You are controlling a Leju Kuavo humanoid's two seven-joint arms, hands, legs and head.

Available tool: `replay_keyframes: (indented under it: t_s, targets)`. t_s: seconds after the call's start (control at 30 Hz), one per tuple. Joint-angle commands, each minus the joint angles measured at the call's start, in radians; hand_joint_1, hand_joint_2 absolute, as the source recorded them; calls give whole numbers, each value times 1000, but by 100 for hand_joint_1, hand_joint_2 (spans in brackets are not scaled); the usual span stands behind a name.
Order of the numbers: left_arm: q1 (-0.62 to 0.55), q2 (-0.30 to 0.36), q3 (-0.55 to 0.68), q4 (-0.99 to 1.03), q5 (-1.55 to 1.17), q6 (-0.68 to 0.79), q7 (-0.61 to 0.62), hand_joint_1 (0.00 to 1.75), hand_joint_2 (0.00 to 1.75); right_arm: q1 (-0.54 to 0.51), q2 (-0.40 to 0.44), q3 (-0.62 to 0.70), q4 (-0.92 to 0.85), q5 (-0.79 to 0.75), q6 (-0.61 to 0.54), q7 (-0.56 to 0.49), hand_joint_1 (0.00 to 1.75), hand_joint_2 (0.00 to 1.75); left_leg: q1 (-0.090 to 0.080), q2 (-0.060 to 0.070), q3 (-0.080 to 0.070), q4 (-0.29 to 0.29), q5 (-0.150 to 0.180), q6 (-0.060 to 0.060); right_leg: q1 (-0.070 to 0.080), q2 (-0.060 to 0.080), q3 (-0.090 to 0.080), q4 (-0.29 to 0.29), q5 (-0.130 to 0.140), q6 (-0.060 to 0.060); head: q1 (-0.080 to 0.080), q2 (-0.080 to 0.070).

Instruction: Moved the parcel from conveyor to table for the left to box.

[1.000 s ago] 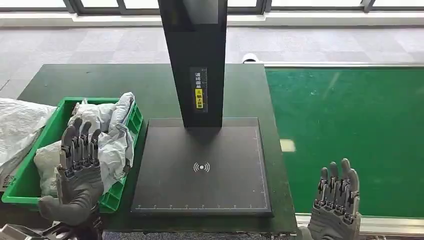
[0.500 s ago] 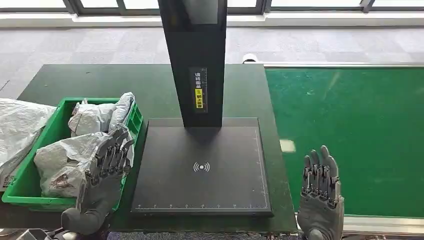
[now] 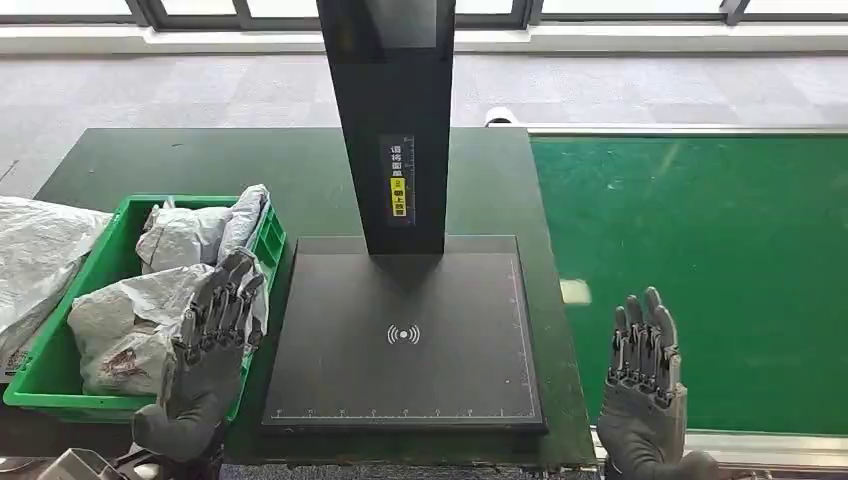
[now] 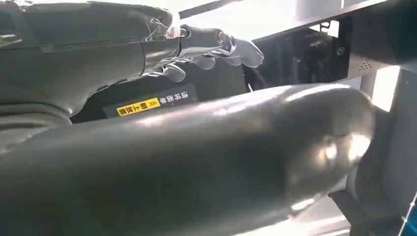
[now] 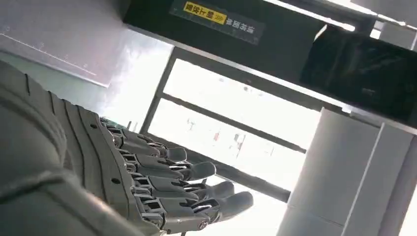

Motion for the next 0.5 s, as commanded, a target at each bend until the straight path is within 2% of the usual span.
replay_keyframes:
  t_s: [0.03, 0.5]
  targets:
    - [-5, 25, -18, 52, -6, 7, 3, 0, 0, -28, 4, -20, 82, -3, 0, 1, 0, 0, -1, 1, 2, -4, 2, 1, -1, 0, 2, -3, 1, 0, 0, 0]
    - [-5, 25, -18, 52, -6, 7, 3, 0, 0, -28, 4, -20, 82, -3, 0, 1, 0, 0, 0, 0, 1, -2, 0, 1, 0, 0, 1, -1, 0, 0, 0, 0]
